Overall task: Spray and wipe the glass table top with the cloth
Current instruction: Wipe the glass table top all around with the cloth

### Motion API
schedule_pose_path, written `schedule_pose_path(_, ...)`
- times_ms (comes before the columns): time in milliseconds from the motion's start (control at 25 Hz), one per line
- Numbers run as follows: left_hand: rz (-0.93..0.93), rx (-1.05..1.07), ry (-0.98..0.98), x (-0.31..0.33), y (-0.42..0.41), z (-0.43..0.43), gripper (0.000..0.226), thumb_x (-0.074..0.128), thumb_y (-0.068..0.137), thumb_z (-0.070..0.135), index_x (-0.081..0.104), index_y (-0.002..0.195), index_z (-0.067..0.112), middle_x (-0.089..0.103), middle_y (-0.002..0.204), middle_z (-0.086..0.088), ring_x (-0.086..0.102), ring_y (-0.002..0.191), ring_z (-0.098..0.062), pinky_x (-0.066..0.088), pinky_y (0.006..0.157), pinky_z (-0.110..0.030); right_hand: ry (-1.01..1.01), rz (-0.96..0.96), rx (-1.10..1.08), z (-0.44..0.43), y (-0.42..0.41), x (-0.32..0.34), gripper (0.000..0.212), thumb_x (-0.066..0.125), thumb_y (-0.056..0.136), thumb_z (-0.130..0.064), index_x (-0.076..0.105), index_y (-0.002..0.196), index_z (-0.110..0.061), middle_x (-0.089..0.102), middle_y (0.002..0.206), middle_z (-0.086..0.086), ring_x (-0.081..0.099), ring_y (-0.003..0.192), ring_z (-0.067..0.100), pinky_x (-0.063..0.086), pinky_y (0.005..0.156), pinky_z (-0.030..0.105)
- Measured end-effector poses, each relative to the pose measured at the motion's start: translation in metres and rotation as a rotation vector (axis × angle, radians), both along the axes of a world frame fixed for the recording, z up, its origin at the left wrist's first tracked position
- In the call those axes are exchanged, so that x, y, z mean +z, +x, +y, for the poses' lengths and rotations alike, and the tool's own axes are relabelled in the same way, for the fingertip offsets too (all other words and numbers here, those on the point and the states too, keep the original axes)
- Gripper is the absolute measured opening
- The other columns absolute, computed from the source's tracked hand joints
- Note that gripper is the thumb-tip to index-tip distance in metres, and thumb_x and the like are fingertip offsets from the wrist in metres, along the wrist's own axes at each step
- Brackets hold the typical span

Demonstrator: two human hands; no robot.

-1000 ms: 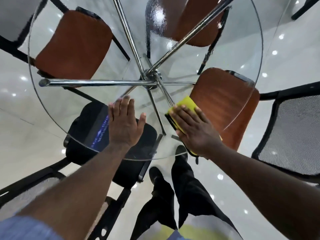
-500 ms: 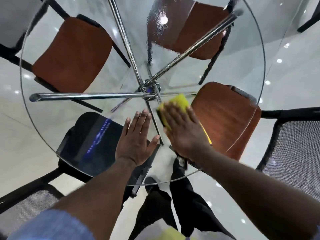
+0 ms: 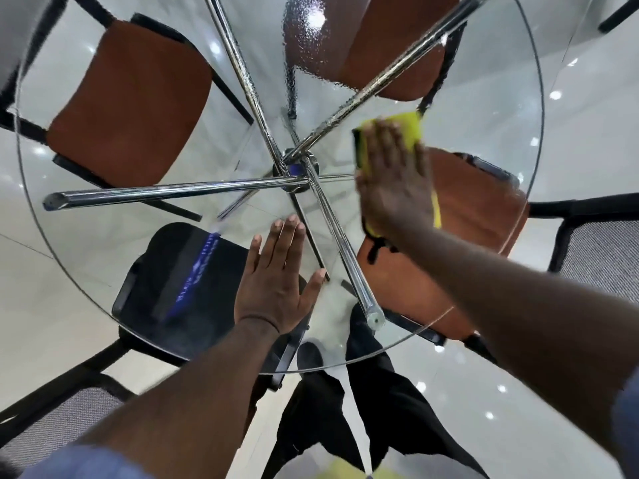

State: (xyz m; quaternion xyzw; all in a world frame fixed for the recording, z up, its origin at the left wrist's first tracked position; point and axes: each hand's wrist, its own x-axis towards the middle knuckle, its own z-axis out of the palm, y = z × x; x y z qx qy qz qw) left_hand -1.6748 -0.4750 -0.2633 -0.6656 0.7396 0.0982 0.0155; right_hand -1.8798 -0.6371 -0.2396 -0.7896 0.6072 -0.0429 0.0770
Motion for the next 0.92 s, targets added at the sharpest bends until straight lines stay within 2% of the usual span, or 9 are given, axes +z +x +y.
schedule_pose_path(160,0.02,0.018,0.004,0.005,-0.001,0.001,0.082,0.029,0.103,0.06,0.012,0.166,0.011,0.003,0.175,-0.003,0.001,0.162,-0.02,0.014,0.129,-0.053,0.04,0.036,0.269,0.109,-0.008,0.003,0.066,0.036,0.114,-0.045,0.016,0.172,-0.023,0.011,0.181,0.001,0.008,0.167,0.02,0.015,0.133,0.053)
schedule_pose_path(280,0.024,0.016,0.006,0.005,-0.002,0.0,0.083,0.03,0.103,0.06,0.01,0.166,0.011,0.0,0.175,-0.003,-0.002,0.162,-0.02,0.012,0.129,-0.053,0.013,0.044,0.318,0.107,-0.071,0.003,0.065,0.041,0.112,-0.043,0.02,0.171,-0.024,0.02,0.179,0.002,0.018,0.166,0.021,0.019,0.132,0.054)
schedule_pose_path(360,0.036,0.01,0.002,0.002,-0.003,0.001,0.083,0.032,0.103,0.059,0.009,0.166,0.011,-0.001,0.175,-0.003,-0.003,0.162,-0.02,0.01,0.13,-0.052,-0.031,0.071,0.199,0.063,-0.092,-0.001,0.065,0.033,0.114,-0.045,0.012,0.172,-0.025,0.016,0.179,0.006,0.016,0.166,0.024,0.018,0.132,0.057)
schedule_pose_path(440,0.042,0.009,-0.006,-0.001,-0.001,0.002,0.083,0.033,0.103,0.058,0.008,0.167,0.012,-0.002,0.175,-0.002,-0.003,0.162,-0.02,0.008,0.13,-0.052,-0.03,0.059,-0.07,0.011,-0.086,0.0,0.065,0.022,0.114,-0.048,0.004,0.173,-0.026,0.006,0.181,0.002,0.005,0.168,0.021,0.012,0.134,0.056)
schedule_pose_path(520,0.032,0.001,-0.03,-0.004,0.0,0.002,0.082,0.033,0.103,0.058,0.007,0.167,0.013,-0.002,0.175,-0.002,-0.003,0.162,-0.02,0.006,0.13,-0.052,0.009,0.021,-0.254,-0.014,-0.059,0.002,0.067,0.021,0.111,-0.048,0.007,0.173,-0.025,0.005,0.181,0.001,0.004,0.168,0.02,0.008,0.134,0.055)
schedule_pose_path(560,0.032,-0.007,-0.031,-0.005,0.0,0.002,0.082,0.033,0.104,0.058,0.007,0.167,0.013,-0.002,0.175,-0.002,-0.003,0.162,-0.02,0.006,0.13,-0.052,0.02,0.004,-0.257,-0.007,-0.042,0.003,0.068,0.022,0.111,-0.047,0.01,0.173,-0.023,0.007,0.181,0.003,0.006,0.168,0.022,0.008,0.134,0.056)
schedule_pose_path(680,0.034,0.009,-0.054,-0.005,0.001,0.005,0.081,0.033,0.104,0.057,0.009,0.167,0.013,0.0,0.176,-0.002,0.0,0.162,-0.02,0.009,0.13,-0.053,0.038,0.033,0.055,0.082,-0.009,0.004,0.065,0.028,0.112,-0.044,0.015,0.173,-0.022,0.011,0.18,0.004,0.01,0.167,0.024,0.011,0.133,0.055)
schedule_pose_path(760,0.045,0.001,-0.065,-0.003,0.001,0.005,0.08,0.033,0.103,0.057,0.01,0.167,0.013,0.002,0.176,-0.002,0.003,0.162,-0.021,0.013,0.128,-0.055,0.029,0.04,0.179,0.148,-0.022,0.004,0.065,0.035,0.113,-0.045,0.019,0.172,-0.024,0.014,0.18,0.001,0.01,0.167,0.021,0.013,0.134,0.052)
schedule_pose_path(920,0.052,0.003,-0.075,-0.005,-0.001,0.005,0.081,0.033,0.103,0.057,0.008,0.167,0.013,0.002,0.176,-0.002,0.001,0.162,-0.021,0.011,0.129,-0.054,-0.008,0.091,0.1,0.136,-0.096,-0.007,0.063,0.028,0.114,-0.049,0.019,0.172,-0.025,0.014,0.18,0.001,0.009,0.167,0.021,0.014,0.133,0.053)
